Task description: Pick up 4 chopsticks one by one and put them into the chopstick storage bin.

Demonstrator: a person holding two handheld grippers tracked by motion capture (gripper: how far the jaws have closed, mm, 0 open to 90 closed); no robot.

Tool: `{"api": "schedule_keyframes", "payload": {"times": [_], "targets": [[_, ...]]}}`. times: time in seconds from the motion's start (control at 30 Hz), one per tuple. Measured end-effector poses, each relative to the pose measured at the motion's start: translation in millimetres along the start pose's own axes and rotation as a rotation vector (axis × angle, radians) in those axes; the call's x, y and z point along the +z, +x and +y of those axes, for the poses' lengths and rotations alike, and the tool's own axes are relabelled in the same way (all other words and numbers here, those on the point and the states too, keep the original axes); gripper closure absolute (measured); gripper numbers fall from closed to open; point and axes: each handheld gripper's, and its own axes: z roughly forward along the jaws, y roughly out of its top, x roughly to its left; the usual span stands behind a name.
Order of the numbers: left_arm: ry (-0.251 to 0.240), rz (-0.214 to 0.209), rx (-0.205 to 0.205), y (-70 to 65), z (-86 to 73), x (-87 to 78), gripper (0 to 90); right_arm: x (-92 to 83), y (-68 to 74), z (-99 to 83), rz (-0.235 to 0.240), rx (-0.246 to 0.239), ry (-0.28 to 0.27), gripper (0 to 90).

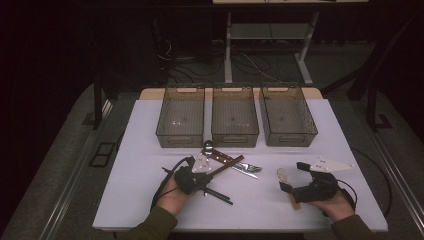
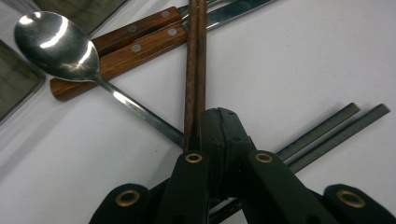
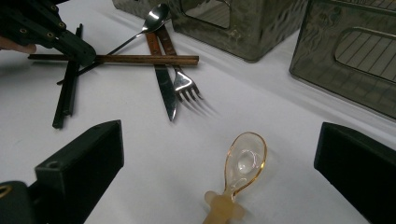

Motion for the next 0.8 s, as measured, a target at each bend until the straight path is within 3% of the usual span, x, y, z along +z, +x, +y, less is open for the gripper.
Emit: {"api": "schedule_keyframes", "payload": {"times": [0.3, 0.53, 0.6, 0.8], "targets": [[-0.024, -0.022, -0.019, 1.8, -0.7, -2.7, 89.5, 0.0, 0.2, 0.0, 0.003, 0.000, 0.001, 1.3], [-0.095, -0.070, -0.053, 10.6, -2.9, -14.8, 80.1, -0.2, 0.2, 0.1, 0.007, 0.000, 0.001, 1.2], [-0.113, -0.077, -0.079, 13.8, -4.9, -17.4, 76.4, -0.2, 0.4, 0.0, 0.007, -0.002, 0.000, 1.3], [-0.144, -0.088, -0.091, 27.7, -14.1, -24.1, 67.6, 0.2, 0.9, -0.1, 0.008, -0.002, 0.004, 1.3]]}}
